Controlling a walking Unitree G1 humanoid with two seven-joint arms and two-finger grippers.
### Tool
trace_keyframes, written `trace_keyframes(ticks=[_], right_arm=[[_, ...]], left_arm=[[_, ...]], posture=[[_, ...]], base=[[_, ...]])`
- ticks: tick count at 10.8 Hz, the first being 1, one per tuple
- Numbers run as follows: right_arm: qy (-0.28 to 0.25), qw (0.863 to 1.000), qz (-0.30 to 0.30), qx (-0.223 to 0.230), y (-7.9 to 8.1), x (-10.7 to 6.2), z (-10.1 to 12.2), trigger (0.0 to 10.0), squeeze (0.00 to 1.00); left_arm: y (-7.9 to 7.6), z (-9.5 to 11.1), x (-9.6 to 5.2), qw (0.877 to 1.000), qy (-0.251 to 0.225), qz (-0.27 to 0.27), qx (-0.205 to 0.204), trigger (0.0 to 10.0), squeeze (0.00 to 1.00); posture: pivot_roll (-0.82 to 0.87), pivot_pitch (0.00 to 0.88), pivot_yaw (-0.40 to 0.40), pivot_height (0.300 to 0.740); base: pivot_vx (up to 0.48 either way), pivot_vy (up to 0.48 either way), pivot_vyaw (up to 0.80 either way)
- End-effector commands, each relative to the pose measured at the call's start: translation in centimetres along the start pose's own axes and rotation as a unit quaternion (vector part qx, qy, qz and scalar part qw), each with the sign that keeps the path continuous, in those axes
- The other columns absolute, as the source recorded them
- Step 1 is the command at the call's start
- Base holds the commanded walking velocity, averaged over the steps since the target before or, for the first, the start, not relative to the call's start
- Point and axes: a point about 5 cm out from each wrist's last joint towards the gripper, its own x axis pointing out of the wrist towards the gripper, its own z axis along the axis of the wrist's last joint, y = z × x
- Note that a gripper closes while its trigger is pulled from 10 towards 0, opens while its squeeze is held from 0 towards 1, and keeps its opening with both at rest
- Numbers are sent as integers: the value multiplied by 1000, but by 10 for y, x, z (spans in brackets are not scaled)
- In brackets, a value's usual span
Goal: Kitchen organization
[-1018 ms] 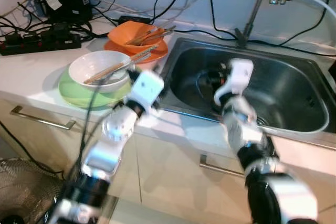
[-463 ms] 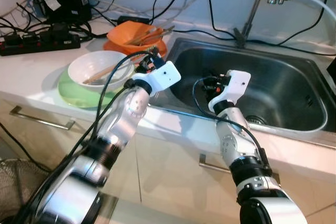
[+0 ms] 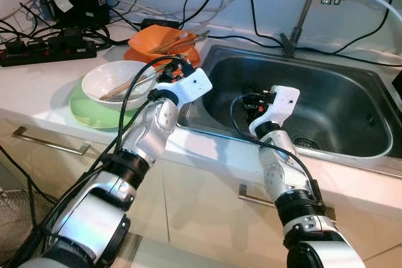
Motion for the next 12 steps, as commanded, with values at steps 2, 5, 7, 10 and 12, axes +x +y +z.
trace_keyframes(ticks=[2,5,7,10,12], right_arm=[[0,1000,0,-1,0,0,2,10000,0],[4,1000,-2,-2,-1,-1,2,10000,0],[6,1000,-3,-2,-1,-1,1,10000,0],[11,1000,-3,-2,-1,-1,0,10000,0],[11,1000,-4,0,-2,-1,0,10000,0]], left_arm=[[5,-1,3,1000,12,16,3,10000,0],[5,0,5,1000,11,17,-1,0,0],[4,3,5,1000,8,17,0,0,0],[6,3,6,1000,8,23,-1,0,0],[10,6,6,999,5,32,-4,0,0]], posture=[[187,0,-41,740],[185,0,-42,740],[187,0,-43,740],[188,0,-45,740],[187,0,-45,740]], base=[[0,0,0],[0,0,0],[0,0,0],[0,0,0],[0,0,0]])
